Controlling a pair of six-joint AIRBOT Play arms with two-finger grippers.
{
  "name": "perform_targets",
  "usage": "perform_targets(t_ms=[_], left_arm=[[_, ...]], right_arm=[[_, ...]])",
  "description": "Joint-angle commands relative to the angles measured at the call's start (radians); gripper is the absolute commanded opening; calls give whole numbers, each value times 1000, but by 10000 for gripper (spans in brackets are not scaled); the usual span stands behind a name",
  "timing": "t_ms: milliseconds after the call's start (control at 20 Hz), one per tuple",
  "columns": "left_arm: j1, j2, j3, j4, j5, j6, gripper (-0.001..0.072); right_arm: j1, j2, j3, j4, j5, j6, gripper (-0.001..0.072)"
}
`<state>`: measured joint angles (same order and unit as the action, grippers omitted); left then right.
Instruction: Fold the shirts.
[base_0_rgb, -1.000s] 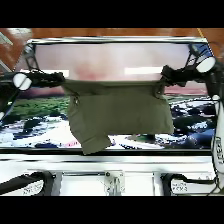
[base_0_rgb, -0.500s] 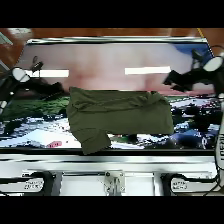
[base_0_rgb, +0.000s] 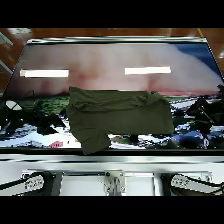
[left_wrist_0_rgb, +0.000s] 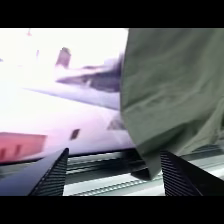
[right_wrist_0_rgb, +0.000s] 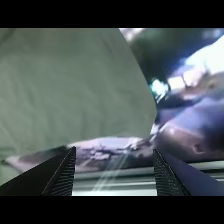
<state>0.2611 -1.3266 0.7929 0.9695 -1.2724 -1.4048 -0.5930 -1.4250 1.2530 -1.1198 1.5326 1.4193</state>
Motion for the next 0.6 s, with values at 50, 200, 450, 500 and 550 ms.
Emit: perform_targets(t_ms=[50,200,450,500,550], left_arm=[[-39,4,-188,-198,213,77,714],[-89,-19,-188,-250,277,77,712],[-171,-46,-187,-356,411,77,364],[-180,-49,-187,-369,417,77,364],[-185,-51,-185,-372,417,77,361]], right_arm=[[-40,8,-98,65,-53,-34,604],[-40,8,-98,65,-90,-34,604],[-40,8,-98,18,-98,-33,622],[-40,8,-103,-12,-93,-37,685],[-40,8,-119,-31,-87,-50,684]])
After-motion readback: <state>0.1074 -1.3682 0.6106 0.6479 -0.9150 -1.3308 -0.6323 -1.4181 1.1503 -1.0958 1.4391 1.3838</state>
